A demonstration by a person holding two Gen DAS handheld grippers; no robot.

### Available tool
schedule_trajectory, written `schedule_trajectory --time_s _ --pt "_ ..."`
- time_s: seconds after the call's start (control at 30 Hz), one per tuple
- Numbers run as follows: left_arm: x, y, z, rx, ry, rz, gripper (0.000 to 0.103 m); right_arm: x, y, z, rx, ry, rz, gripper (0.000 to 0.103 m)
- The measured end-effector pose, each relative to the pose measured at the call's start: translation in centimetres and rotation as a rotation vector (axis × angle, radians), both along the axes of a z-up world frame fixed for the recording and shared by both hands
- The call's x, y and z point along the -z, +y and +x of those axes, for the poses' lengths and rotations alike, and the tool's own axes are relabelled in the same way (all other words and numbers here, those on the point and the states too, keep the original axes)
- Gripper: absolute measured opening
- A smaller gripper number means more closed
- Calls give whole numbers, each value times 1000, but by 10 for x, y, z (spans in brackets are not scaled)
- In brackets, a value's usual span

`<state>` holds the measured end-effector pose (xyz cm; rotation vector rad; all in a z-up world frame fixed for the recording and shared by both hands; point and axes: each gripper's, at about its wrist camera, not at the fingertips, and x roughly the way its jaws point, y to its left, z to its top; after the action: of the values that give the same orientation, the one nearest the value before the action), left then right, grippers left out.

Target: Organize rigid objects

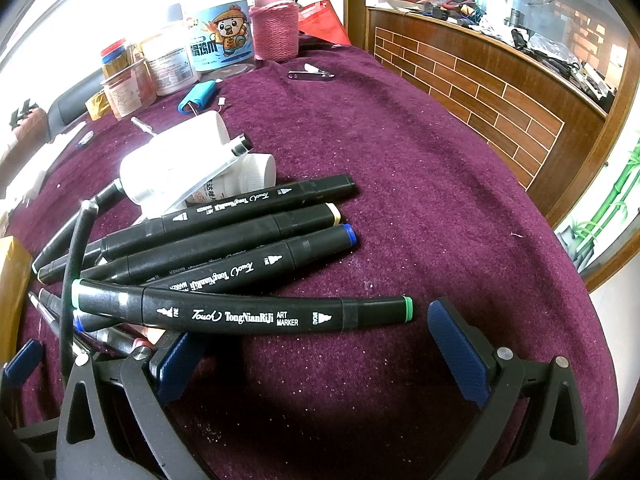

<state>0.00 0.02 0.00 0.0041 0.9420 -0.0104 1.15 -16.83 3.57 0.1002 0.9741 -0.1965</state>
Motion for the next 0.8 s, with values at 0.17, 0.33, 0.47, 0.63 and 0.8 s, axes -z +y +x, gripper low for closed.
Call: schedule_trajectory --time_s 0.17,0.33,0.47,0.63,0.8 --pt "0 0 0 0 0 0 103 1 0 3 27 0 -6 101" --pt "0 0 0 0 0 0 103 0 0 4 32 -1 -11 102" --pt "0 0 0 0 0 0 103 0 1 4 32 -1 -10 102" --pt "0 0 0 1 0 0 103 0 1 4 32 -2 -9 102" --pt "0 0 0 1 1 0 103 0 1 4 32 -2 -8 102"
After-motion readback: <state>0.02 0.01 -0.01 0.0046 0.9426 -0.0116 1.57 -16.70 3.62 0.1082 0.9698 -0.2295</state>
